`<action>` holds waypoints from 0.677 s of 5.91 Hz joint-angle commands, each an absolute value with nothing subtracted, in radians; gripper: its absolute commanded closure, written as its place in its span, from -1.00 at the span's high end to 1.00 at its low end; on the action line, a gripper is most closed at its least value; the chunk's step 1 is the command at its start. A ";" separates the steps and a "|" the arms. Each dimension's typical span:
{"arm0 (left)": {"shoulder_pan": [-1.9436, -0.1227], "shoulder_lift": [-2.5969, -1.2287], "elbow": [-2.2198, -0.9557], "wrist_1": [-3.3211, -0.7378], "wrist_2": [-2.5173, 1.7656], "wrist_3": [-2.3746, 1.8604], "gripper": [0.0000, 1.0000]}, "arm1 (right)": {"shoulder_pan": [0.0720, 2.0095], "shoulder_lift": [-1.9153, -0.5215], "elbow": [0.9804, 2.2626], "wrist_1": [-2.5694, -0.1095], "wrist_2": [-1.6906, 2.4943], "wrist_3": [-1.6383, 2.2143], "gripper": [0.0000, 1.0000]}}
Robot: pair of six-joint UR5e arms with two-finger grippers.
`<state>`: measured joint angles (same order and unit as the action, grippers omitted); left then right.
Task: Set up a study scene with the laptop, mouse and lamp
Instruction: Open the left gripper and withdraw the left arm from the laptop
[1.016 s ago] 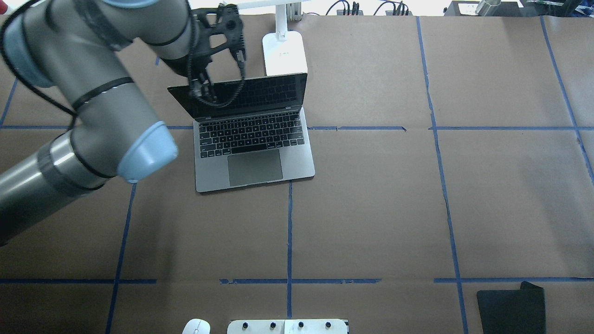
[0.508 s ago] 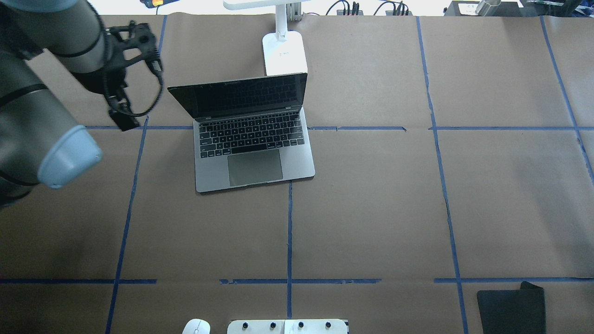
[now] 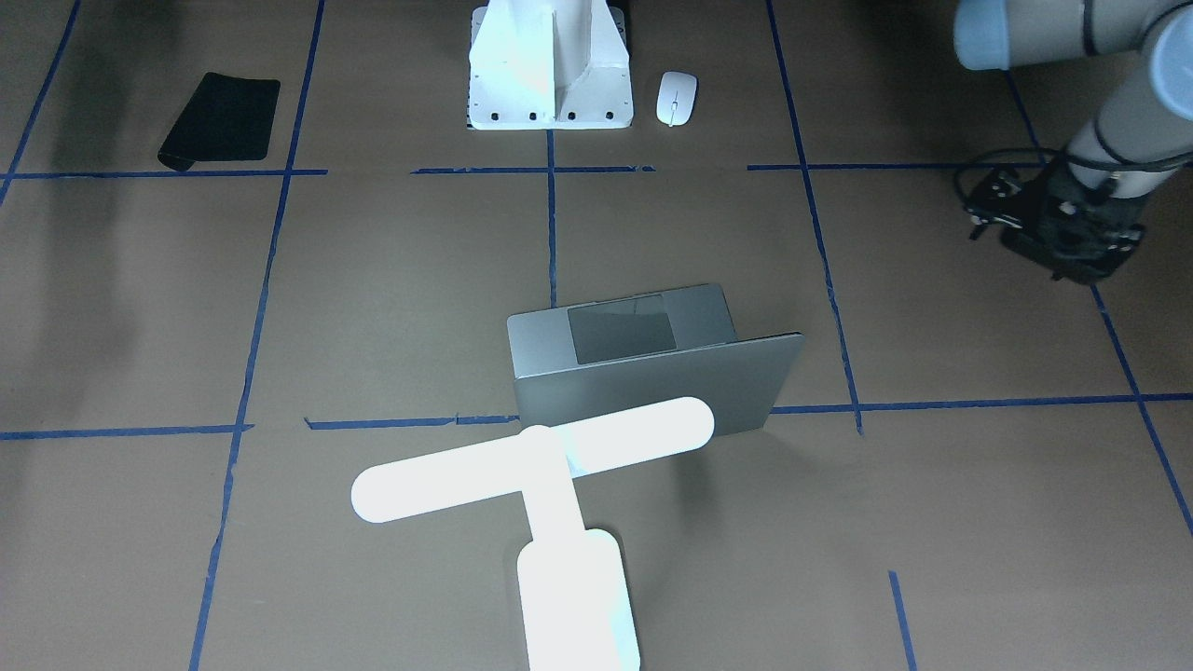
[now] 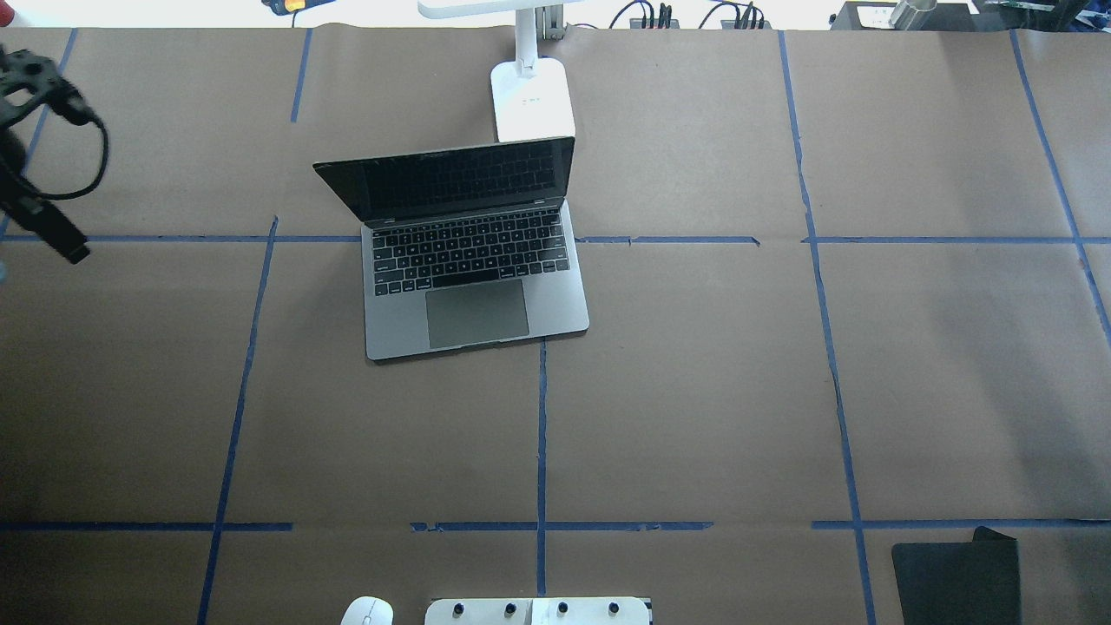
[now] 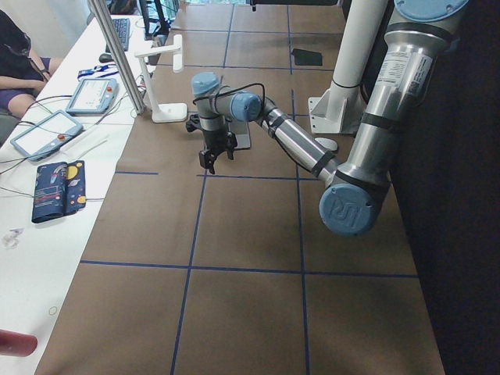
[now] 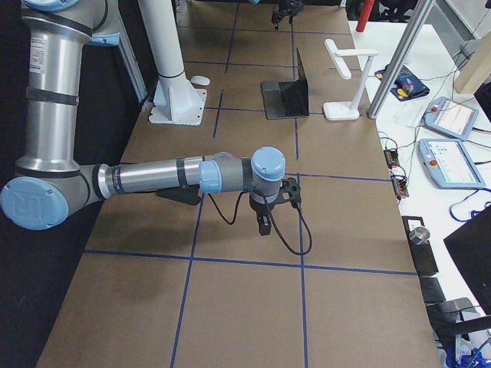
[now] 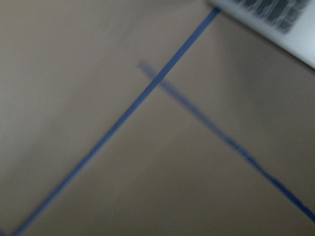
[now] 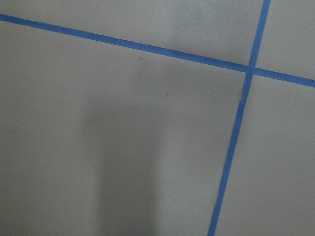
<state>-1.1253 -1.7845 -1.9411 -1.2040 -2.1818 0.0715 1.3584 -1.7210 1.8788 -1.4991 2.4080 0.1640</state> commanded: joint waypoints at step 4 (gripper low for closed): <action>-1.181 -1.518 -1.922 -1.562 -2.195 -0.157 1.00 | 0.907 -2.058 1.890 -0.566 2.206 1.099 0.99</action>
<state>-1.1803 -1.5753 -1.9256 -1.4555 -2.1939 -0.0808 0.9999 -1.9816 1.8875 -0.7365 2.2453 0.9517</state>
